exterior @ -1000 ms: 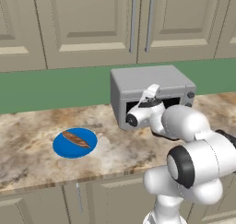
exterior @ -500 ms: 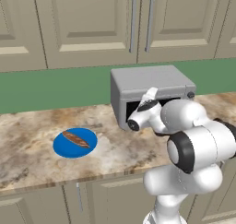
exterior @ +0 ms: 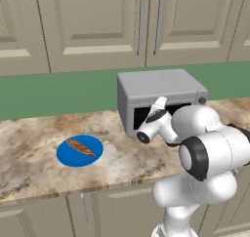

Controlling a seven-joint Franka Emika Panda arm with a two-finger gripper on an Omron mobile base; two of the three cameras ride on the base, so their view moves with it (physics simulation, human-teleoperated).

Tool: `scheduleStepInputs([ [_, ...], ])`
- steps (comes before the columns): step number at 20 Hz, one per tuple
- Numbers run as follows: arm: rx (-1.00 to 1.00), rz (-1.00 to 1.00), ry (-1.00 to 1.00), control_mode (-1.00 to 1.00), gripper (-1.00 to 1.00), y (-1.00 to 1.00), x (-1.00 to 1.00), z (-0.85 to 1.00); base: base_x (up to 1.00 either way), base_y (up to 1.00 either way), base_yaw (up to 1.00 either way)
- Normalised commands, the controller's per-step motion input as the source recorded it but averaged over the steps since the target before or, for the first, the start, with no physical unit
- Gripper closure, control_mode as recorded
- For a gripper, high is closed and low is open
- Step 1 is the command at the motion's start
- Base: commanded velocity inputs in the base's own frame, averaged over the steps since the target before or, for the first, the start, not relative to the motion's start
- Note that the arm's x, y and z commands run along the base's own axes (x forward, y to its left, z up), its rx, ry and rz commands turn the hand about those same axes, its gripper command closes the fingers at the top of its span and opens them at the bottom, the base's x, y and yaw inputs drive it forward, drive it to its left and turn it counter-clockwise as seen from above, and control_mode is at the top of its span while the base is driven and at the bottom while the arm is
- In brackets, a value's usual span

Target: Open the toaster oven door. Place the baguette on the top rack in the toaster oven and place the steak on the bottom rack.

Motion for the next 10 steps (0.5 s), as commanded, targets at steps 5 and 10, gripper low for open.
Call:
scheduleStepInputs([
  [5,0.01,0.08,0.29,-1.0,1.0,0.0,-0.14,-0.19,0.0,0.0,0.0],
  [10,0.14,0.11,0.67,-1.0,1.0,0.0,-0.57,-0.41,0.0,0.0,0.0],
])
